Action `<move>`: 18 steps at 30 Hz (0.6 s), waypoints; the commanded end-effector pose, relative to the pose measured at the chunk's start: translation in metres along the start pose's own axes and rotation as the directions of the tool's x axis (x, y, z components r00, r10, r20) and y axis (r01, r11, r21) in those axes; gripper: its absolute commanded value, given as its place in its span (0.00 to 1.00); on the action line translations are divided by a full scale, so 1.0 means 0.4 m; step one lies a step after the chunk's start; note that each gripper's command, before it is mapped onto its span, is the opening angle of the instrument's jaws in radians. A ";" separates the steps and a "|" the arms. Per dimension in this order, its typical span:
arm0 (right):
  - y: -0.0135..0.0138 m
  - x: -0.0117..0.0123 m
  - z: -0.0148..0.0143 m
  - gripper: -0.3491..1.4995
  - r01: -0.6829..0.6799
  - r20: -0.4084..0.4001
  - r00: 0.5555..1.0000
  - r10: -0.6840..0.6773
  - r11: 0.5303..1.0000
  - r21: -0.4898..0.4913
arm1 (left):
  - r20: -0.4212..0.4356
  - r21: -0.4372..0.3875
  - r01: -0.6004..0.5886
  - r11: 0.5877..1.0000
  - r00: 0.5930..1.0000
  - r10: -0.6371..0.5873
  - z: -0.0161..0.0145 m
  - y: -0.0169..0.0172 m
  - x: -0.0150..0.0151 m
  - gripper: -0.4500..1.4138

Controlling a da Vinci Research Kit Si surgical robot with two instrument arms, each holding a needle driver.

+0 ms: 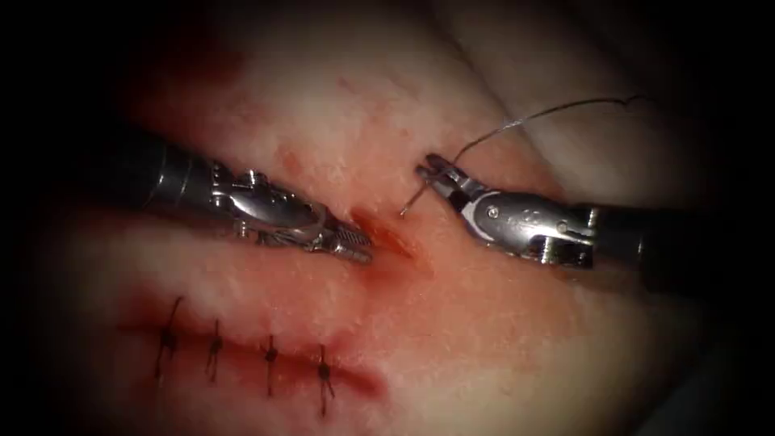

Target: Wound Closure

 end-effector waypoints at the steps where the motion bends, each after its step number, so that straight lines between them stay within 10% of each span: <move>1: -0.0013 -0.0016 0.0013 0.00 -0.009 0.001 1.000 0.009 1.000 0.006 | 0.003 -0.001 -0.001 1.000 1.000 0.001 0.0016 -0.0001 -0.0008 0.27; 15: 0.0017 -0.0022 0.0004 0.00 -0.141 0.013 0.990 0.141 0.989 0.033 | 0.026 0.000 -0.008 1.000 1.000 0.008 -0.0003 -0.0010 -0.0039 0.26; 18: 0.0022 -0.0040 0.0024 0.00 -0.373 0.061 0.928 0.368 0.917 0.140 | 0.027 0.001 -0.009 1.000 1.000 0.009 0.0002 -0.0011 -0.0041 0.26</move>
